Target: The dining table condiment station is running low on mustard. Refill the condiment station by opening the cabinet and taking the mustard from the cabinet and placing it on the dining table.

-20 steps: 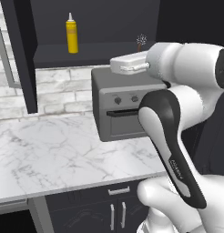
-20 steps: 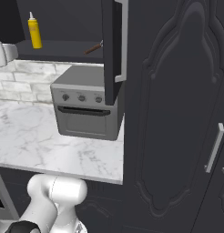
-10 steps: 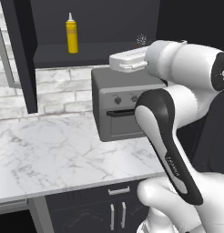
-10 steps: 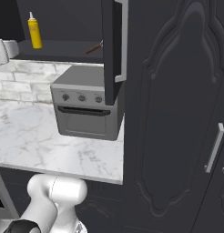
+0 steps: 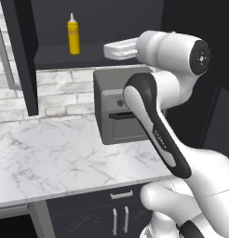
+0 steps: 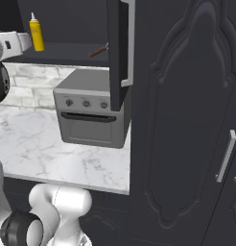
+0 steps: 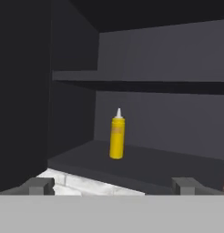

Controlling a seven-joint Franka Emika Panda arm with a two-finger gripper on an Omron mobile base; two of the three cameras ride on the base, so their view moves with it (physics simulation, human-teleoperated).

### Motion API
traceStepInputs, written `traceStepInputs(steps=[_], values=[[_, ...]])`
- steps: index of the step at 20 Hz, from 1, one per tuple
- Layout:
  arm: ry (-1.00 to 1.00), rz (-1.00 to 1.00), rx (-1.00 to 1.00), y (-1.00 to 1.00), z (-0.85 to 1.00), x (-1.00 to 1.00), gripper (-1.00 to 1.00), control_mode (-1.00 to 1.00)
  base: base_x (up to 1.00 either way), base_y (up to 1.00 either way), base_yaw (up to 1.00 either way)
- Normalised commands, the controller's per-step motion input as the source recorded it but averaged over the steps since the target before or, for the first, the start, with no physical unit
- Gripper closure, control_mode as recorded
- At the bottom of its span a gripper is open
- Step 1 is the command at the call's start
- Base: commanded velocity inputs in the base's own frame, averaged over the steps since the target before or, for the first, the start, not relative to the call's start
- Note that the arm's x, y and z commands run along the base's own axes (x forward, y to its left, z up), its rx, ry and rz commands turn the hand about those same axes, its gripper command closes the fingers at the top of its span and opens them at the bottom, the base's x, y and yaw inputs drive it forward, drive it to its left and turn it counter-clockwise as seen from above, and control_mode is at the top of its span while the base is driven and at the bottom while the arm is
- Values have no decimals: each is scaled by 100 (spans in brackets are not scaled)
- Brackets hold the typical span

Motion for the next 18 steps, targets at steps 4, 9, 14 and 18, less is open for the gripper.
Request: traceStepInputs(steps=[4,9,14,18], values=[[0,-7,0,0,0,69,-100,-100,0,0,0],[0,-4,0,3,0,61,-100,-100,0,0,0],[0,0,0,13,0,56,-100,-100,0,0,0],[0,0,0,25,0,67,-100,-100,0,0,0]])
